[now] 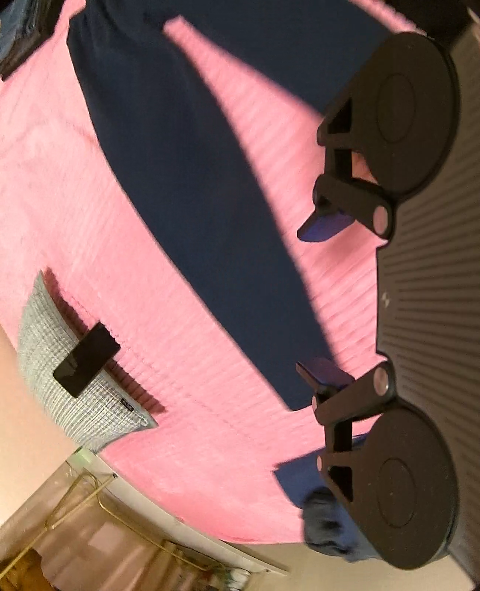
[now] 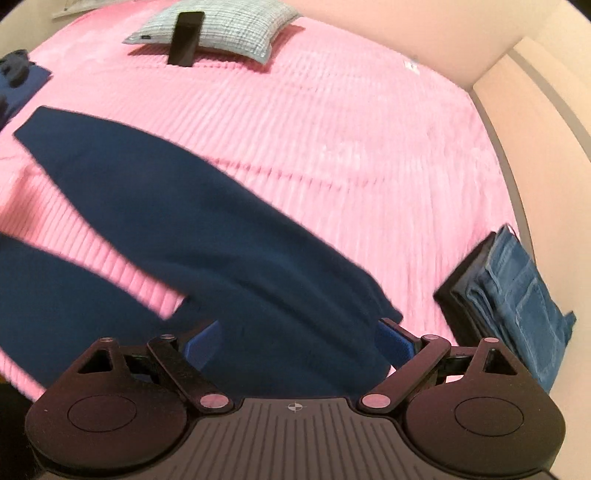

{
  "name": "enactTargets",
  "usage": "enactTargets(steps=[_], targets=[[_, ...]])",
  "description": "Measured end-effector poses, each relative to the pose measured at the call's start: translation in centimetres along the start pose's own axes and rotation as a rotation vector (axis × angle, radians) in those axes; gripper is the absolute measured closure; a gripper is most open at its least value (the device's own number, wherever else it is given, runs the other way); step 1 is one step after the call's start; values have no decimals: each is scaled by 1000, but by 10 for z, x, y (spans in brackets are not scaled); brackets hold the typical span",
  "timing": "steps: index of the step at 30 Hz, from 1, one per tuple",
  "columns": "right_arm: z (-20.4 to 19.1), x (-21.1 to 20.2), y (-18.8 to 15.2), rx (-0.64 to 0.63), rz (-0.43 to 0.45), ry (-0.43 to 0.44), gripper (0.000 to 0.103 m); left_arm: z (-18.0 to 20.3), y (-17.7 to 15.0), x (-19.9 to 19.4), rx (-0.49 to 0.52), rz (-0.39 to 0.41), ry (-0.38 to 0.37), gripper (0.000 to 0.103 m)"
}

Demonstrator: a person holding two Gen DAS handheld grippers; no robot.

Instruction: Fold clothes

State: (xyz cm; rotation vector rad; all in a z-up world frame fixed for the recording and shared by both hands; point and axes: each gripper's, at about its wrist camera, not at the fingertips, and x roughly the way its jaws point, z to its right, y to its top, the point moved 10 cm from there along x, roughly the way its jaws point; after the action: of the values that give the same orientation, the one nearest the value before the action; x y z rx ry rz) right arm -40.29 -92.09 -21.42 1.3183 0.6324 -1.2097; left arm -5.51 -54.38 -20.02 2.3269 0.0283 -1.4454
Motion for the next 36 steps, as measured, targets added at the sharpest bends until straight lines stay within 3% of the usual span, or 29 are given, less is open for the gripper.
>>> enactTargets(steps=[5, 10, 15, 19, 23, 32, 36], targets=[[-7, 50, 42, -65, -18, 13, 10, -42, 18, 104, 117, -25, -19, 56], [-8, 102, 50, -83, -83, 20, 10, -78, 12, 194, 244, -89, -55, 64], [4, 131, 49, -23, -131, 2, 10, -81, 0, 240, 449, -116, -227, 71], [5, 141, 48, -27, -152, -5, 10, -78, -1, 248, 563, -123, -324, 74], [8, 146, 48, -28, -163, -9, 10, -72, -6, 244, 621, -142, -365, 97], [39, 160, 52, -116, -160, -14, 10, -67, -21, 169, 608, 0, -122, 101], [60, 173, 44, -206, -165, -11, 10, -60, -32, 127, 581, 32, -52, 101]])
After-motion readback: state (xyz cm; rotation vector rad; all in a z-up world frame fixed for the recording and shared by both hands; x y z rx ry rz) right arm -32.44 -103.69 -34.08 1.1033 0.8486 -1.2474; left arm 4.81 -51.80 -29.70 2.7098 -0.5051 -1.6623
